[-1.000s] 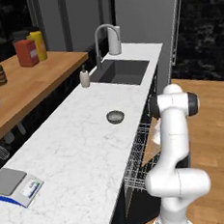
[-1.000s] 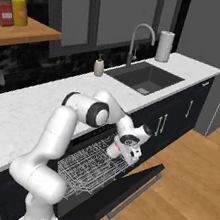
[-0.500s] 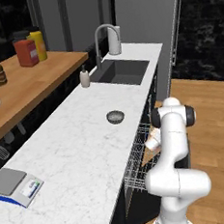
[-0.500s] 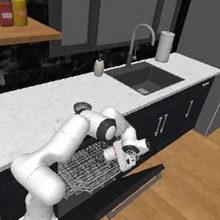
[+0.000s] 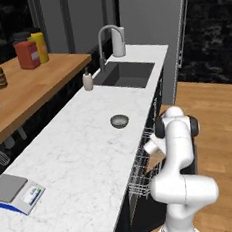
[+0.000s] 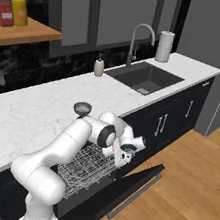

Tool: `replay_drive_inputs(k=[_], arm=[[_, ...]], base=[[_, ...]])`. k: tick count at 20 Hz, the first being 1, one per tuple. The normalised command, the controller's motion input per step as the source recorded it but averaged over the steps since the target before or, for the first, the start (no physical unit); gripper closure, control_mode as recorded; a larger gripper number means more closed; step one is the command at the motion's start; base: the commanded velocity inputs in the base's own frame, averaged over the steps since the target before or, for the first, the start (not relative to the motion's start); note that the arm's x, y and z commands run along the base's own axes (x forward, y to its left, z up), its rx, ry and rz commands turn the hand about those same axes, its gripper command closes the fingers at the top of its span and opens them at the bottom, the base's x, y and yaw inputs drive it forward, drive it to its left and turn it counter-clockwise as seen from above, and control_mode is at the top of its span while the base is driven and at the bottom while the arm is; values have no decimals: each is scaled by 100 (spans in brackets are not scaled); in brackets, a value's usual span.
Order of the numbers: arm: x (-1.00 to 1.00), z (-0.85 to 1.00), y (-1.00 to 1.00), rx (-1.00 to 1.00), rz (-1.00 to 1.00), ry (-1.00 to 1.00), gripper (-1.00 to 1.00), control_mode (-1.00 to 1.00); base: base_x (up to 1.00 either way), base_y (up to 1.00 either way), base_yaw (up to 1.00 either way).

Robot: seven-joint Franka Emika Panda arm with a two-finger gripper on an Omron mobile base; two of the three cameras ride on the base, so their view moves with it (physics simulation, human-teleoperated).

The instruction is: Pick up the cup and bowl from the counter, place them in the dishwasher, and close the dishwasher door.

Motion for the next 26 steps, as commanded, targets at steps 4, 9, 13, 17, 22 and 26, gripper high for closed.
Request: replay_drive_inputs(k=[4,9,13,17,22,26], arm=[[-28,-37,26,0,-24,19,100,-100],[-55,-41,12,0,-32,22,-100,-100],[-42,-40,1,0,-32,24,-100,-100],[-43,-11,-25,0,-28,21,-100,-100],[-43,10,-45,0,-24,17,-100,-100],[-39,92,-7,0,-9,4,-100,-100]], base=[[0,0,0],[0,0,0],[0,0,0],[0,0,0],[0,0,0],[0,0,0]])
